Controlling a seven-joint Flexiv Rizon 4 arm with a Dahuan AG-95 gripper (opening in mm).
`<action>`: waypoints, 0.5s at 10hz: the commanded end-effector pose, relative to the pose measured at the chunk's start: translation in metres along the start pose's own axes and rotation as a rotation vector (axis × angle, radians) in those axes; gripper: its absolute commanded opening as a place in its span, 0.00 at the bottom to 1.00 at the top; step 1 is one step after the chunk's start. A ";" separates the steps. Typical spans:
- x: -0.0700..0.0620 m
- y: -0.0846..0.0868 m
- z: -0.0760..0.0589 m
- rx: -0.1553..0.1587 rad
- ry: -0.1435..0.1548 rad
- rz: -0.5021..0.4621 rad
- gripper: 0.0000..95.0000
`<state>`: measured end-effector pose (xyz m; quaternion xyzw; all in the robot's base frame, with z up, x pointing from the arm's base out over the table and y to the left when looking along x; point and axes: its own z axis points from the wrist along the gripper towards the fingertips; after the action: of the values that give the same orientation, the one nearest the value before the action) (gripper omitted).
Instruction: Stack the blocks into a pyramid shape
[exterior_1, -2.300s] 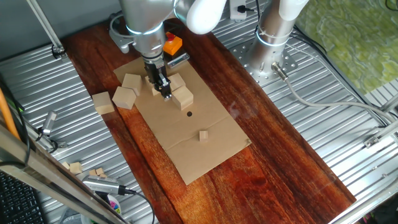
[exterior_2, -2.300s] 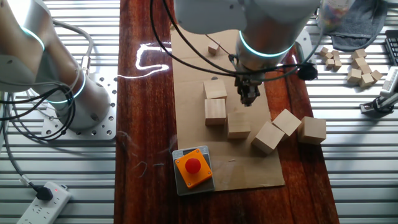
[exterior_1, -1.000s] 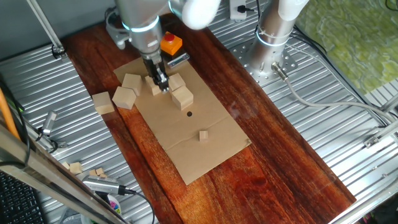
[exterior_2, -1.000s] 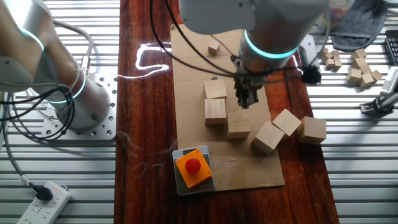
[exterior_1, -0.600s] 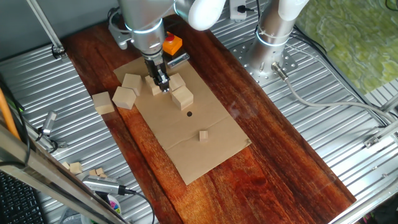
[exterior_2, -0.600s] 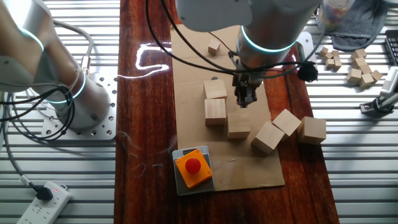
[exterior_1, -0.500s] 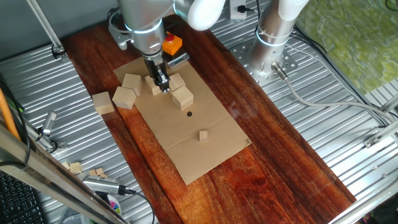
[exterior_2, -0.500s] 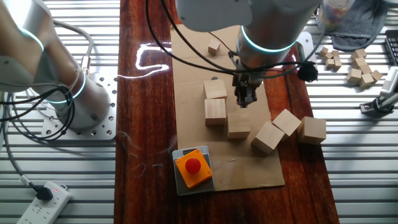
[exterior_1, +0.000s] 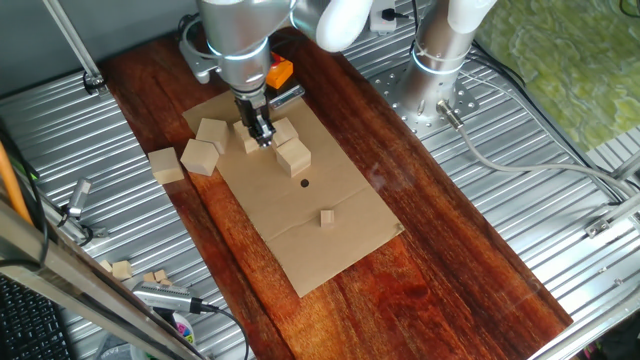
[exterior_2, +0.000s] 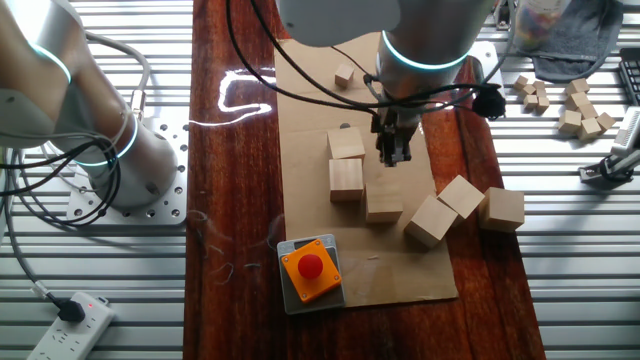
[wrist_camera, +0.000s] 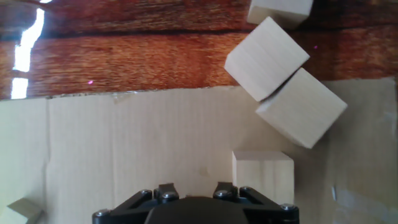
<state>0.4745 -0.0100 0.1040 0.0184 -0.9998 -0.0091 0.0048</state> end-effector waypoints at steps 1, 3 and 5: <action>0.000 0.000 0.001 -0.005 0.002 0.000 0.20; 0.000 0.000 0.001 0.000 -0.002 -0.006 0.20; 0.000 0.000 0.001 0.000 -0.009 -0.024 0.40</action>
<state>0.4743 -0.0100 0.1023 0.0315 -0.9995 -0.0093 -0.0010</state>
